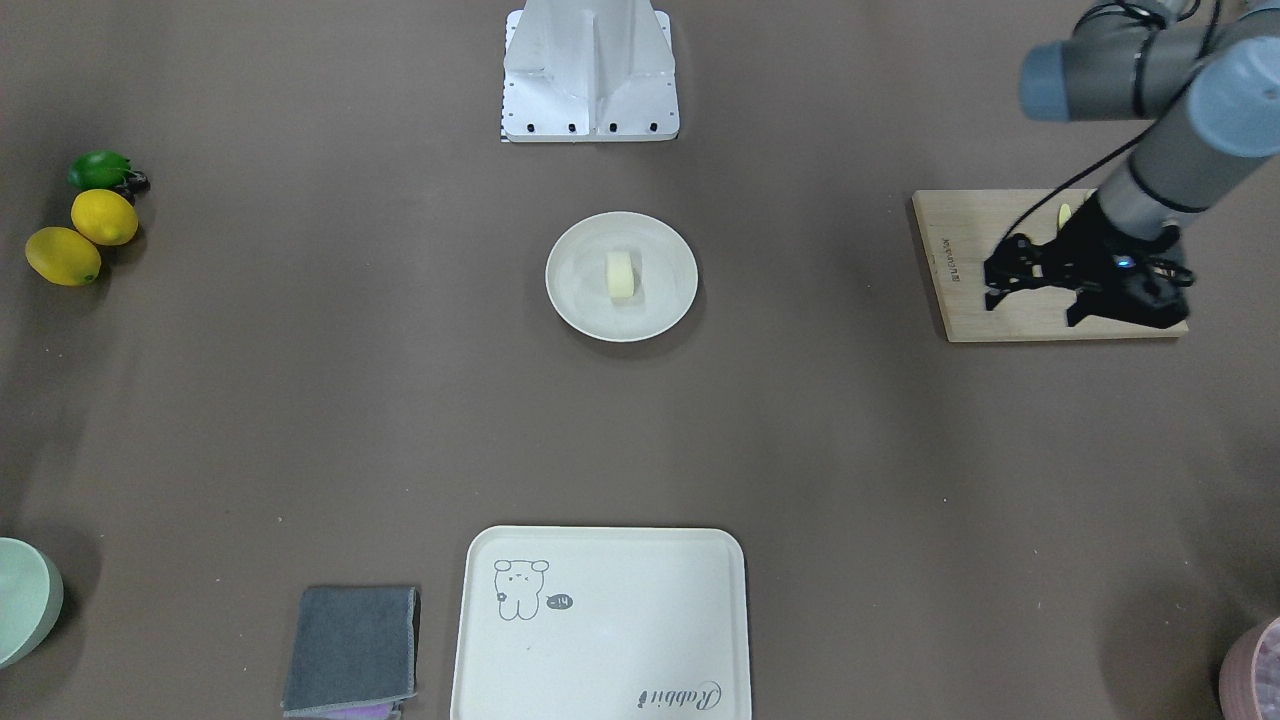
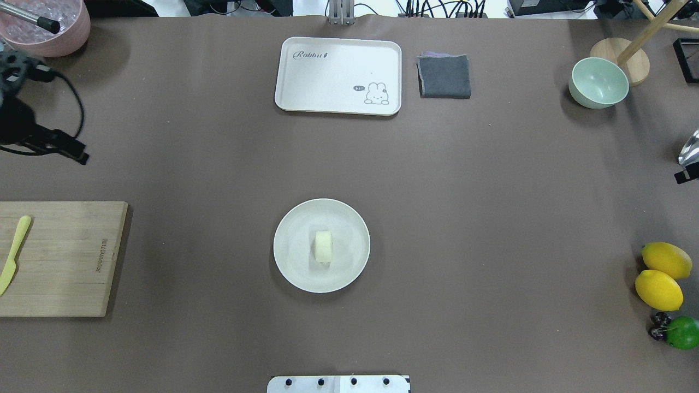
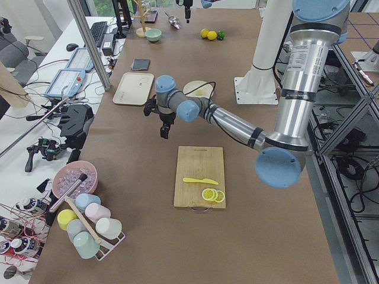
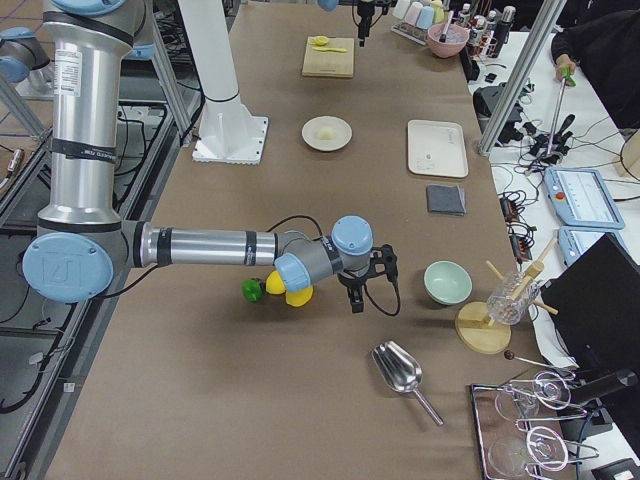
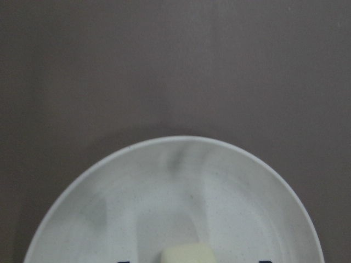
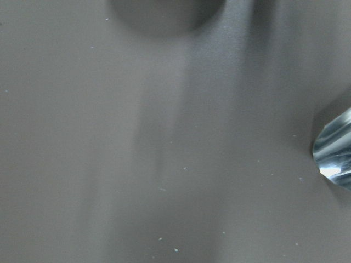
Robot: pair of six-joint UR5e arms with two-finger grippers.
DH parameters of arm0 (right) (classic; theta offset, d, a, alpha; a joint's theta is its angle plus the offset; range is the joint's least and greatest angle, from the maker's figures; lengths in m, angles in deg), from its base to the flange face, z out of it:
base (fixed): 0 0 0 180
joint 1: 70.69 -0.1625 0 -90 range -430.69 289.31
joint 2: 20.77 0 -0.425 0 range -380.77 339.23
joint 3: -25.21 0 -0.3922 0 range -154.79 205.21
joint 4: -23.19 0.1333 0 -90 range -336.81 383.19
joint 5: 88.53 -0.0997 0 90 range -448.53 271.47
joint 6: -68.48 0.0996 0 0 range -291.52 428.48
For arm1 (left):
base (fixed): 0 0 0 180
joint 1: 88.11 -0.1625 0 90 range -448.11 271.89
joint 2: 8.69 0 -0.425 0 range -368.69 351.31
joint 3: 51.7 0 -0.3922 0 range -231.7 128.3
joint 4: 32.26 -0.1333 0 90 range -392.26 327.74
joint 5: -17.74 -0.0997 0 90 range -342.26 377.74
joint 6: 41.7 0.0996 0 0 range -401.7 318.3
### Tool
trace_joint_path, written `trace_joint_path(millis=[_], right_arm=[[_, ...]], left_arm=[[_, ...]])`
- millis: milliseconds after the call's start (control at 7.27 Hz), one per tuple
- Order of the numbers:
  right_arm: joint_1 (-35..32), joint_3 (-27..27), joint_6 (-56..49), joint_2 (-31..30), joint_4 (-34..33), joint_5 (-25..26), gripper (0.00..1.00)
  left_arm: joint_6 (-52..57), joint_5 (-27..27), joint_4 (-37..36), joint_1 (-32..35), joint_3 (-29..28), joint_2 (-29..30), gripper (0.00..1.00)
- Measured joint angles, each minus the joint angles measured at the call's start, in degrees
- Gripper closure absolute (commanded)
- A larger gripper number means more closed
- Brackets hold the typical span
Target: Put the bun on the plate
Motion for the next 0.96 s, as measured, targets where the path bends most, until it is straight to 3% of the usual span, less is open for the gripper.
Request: trace_joint_path(millis=[275,963], right_arm=[[-2.61,-1.6,-3.26,-0.34,0.02,-0.57,0.0],[-5.08,-1.23,-4.59,-1.55,0.34,-0.07,0.0]], left_arm=[[11.89,0.84,0.13,7.46,-1.49,-6.07,0.02],[14.08,0.92,2.57,9.48,-2.1,-7.4,0.02]])
